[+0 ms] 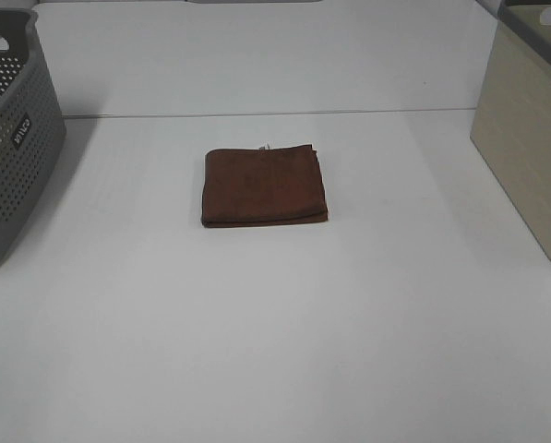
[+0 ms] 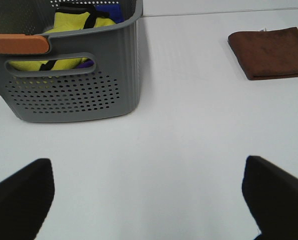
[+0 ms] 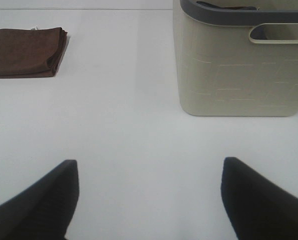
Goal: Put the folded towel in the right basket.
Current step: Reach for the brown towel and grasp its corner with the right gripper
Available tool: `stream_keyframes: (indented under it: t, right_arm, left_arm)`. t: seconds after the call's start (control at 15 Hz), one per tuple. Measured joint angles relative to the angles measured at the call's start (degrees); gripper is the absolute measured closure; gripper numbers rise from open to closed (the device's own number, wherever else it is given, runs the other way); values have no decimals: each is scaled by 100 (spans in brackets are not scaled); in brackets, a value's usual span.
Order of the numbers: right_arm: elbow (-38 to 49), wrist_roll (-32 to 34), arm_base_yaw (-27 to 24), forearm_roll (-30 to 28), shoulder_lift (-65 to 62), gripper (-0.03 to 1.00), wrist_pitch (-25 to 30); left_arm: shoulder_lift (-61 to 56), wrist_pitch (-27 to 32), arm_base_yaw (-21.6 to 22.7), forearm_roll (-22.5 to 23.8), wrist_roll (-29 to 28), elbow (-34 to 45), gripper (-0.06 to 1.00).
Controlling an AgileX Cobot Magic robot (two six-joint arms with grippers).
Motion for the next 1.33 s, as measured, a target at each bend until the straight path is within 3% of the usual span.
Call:
stream_keyframes:
  t: [1.33]
  right_arm:
    - [0, 0, 0, 0, 0, 22, 0]
  left_arm:
    - [0, 0, 0, 0, 0, 0, -3]
